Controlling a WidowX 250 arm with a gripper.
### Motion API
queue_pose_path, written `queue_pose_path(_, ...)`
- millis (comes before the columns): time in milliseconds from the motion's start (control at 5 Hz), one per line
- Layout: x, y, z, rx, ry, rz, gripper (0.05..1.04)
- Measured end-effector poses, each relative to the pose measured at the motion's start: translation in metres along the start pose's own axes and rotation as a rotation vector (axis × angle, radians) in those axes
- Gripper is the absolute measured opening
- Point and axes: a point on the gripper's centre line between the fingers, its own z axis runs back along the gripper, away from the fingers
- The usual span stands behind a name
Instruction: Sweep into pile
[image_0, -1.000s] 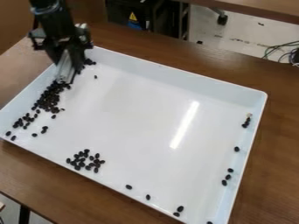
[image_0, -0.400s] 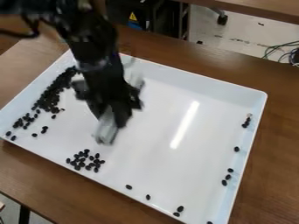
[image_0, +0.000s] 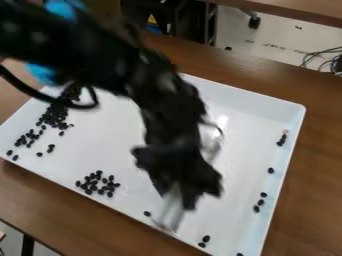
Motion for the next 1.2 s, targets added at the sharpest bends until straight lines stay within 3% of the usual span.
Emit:
queue_pose_path(200, 0.004, -0.009, -0.014, 0.003, -0.007, -0.009, 0.363)
queue_pose_path(600, 0.018, -0.018, -0.023, -0.016, -0.014, -0.016, 0.363)
queue_pose_path(800, 0.034, -0.022, -0.020, 0.011, -0.004, -0.041, 0.363)
queue_pose_path(1000, 0.046, -0.026, -0.016, -0.007, 0.010, -0.040, 0.363)
queue_pose_path(1200, 0.041, -0.018, -0.023, -0.013, 0.004, -0.031, 0.363)
